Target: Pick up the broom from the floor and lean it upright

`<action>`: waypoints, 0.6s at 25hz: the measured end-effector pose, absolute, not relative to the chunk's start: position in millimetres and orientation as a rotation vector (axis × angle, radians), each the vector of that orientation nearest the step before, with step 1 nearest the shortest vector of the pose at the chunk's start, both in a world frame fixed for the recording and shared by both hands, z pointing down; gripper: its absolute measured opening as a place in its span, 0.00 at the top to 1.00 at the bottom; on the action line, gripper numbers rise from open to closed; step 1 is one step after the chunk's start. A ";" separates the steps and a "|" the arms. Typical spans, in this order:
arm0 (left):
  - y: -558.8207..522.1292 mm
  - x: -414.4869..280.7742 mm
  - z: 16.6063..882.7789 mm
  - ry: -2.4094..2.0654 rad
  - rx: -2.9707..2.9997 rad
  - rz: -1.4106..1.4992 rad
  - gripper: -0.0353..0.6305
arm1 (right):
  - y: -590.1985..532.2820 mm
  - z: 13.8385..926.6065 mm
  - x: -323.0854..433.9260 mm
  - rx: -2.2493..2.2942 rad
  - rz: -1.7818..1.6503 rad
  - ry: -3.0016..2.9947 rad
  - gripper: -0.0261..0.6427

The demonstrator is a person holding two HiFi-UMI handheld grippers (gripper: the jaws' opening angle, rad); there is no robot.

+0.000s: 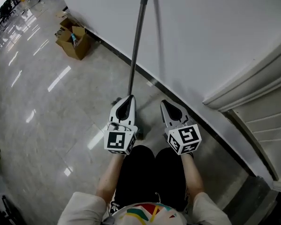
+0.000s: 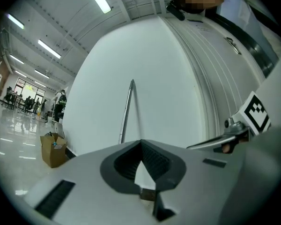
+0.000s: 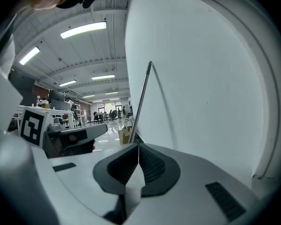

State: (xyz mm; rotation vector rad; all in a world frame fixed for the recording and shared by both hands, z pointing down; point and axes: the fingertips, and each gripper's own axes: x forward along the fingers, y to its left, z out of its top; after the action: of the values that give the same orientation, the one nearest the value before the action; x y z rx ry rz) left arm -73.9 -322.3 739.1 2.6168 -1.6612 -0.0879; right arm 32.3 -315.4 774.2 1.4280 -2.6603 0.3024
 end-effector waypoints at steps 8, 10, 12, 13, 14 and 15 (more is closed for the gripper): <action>-335.7 -76.9 776.3 -1.682 2.545 -0.077 0.88 | -330.0 815.1 47.9 1.462 0.395 -2.591 0.94; -325.3 -78.5 750.8 -1.684 2.543 -0.096 0.88 | -323.5 792.3 52.0 1.480 0.467 -2.564 0.94; -315.8 -82.2 706.6 -1.683 2.538 -0.084 0.88 | -317.8 751.6 53.4 1.495 0.544 -2.537 0.94; -311.0 -84.6 678.7 -1.688 2.528 -0.059 0.88 | -314.7 722.5 54.2 1.508 0.564 -2.524 0.94; -305.4 -86.3 648.0 -1.696 2.515 -0.019 0.88 | -310.7 687.1 55.7 1.528 0.566 -2.515 0.94; -299.7 -87.0 614.6 -1.702 2.500 0.024 0.88 | -305.8 646.8 57.8 1.554 0.556 -2.508 0.94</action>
State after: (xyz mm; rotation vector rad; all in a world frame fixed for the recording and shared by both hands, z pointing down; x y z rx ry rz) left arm -87.0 -299.7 614.6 2.4996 -1.7016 0.0243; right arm 57.8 -305.8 646.8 1.5542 -2.5083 0.5564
